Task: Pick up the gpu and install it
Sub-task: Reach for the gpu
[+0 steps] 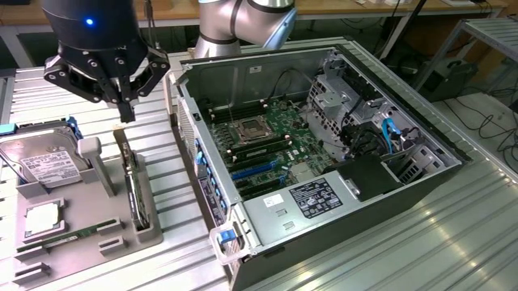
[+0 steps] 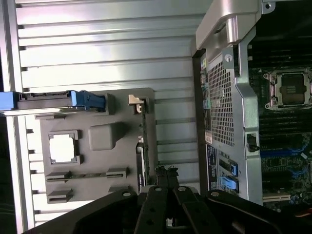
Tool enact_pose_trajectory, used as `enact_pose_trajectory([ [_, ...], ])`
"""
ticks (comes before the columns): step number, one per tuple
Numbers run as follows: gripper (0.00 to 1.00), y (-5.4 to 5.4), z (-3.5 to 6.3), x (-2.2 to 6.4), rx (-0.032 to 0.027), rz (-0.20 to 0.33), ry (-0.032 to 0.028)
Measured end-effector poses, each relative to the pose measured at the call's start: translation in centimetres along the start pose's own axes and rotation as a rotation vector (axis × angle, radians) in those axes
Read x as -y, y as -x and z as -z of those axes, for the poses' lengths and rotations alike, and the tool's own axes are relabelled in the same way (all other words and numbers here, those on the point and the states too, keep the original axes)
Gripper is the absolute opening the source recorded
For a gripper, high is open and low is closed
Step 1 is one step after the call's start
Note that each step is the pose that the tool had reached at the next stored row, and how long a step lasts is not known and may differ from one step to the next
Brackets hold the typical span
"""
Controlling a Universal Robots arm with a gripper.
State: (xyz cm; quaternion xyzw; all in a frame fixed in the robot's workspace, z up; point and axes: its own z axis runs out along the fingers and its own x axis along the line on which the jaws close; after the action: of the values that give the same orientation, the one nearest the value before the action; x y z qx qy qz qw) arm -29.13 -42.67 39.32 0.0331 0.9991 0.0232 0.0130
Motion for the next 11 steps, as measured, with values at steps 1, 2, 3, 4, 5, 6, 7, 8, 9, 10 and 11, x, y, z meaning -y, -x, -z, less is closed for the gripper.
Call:
enact_pose_trajectory([
  [1,0.11,-0.2,0.01,0.02,0.0,0.001,0.0],
  [2,0.11,-0.5,0.01,0.05,-0.0001,0.002,0.0001],
  [3,0.11,-0.8,0.02,0.07,-0.0001,0.002,0.0001],
  [4,0.11,-1.1,0.03,0.09,-0.0001,0.003,0.0001],
  [5,0.11,-1.3,0.03,0.11,-0.0001,0.003,0.0001],
  [6,0.11,-1.5,0.05,0.12,-0.0003,0.003,0.0],
  [7,0.11,-1.7,0.05,0.13,-0.0003,0.004,0.0],
  [8,0.11,-1.8,0.05,0.15,-0.0002,0.004,0.0001],
  [9,0.11,-2.1,0.06,0.17,-0.0002,0.004,0.0],
  [10,0.11,-2.3,0.06,0.18,-0.0002,0.004,0.0001],
  [11,0.11,-2.5,0.07,0.2,-0.0002,0.005,0.0001],
])
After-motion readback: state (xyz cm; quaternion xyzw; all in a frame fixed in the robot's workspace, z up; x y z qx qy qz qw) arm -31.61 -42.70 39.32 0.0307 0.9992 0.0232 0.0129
